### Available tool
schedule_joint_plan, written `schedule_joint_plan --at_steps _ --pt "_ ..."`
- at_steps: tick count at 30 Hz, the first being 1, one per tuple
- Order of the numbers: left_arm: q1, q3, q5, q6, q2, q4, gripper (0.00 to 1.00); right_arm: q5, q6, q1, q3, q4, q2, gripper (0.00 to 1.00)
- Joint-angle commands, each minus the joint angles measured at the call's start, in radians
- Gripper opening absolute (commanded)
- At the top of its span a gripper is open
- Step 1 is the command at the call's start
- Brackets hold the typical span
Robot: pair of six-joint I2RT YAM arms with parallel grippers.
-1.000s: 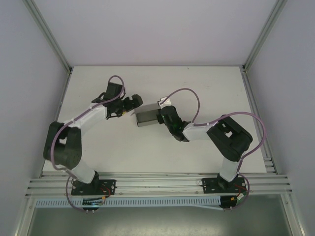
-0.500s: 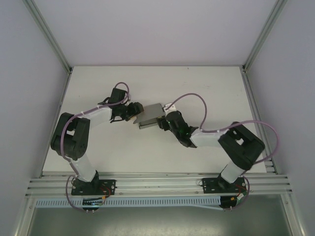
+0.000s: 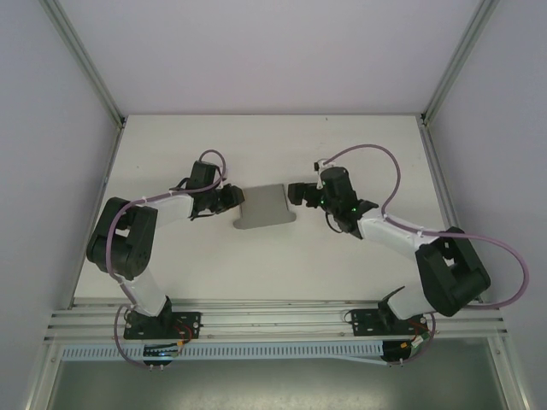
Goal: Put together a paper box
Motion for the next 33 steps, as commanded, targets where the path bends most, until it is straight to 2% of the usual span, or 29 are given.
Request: schedule_joint_plan --at_steps 1,3,6,10,16,20,24,27,31,33 --pt "0.001 -0.053 0.022 0.026 0.039 0.030 0.21 -0.181 0.065 -0.006 0.068 -0.077 0.070 0.99" --pt "0.012 -0.083 0.060 0.007 0.040 0.096 0.19 -0.164 0.079 -0.005 0.130 -0.165 0.107 0.99" --pt "0.045 -0.124 0.113 -0.042 0.062 0.189 0.12 -0.243 0.117 -0.006 0.157 -0.175 0.155 0.99" --pt "0.073 -0.195 0.251 -0.076 0.088 0.393 0.07 -0.337 0.148 -0.040 0.183 -0.180 0.220 0.99" --pt "0.099 -0.239 0.293 -0.105 0.101 0.502 0.02 -0.454 0.194 -0.041 0.219 -0.142 0.303 0.97" --pt "0.105 -0.249 0.285 -0.094 0.101 0.504 0.02 -0.538 0.229 -0.042 0.225 -0.068 0.345 0.93" --pt "0.106 -0.254 0.296 -0.087 0.105 0.518 0.03 -0.640 0.305 -0.043 0.230 0.051 0.398 0.82" --pt "0.105 -0.255 0.323 -0.070 0.096 0.547 0.09 -0.683 0.358 -0.044 0.236 0.124 0.424 0.71" --pt "0.104 -0.248 0.382 -0.022 0.069 0.607 0.17 -0.678 0.351 -0.045 0.257 0.098 0.415 0.46" --pt "0.104 -0.232 0.384 0.004 0.033 0.588 0.23 -0.674 0.346 -0.048 0.261 0.076 0.400 0.44"
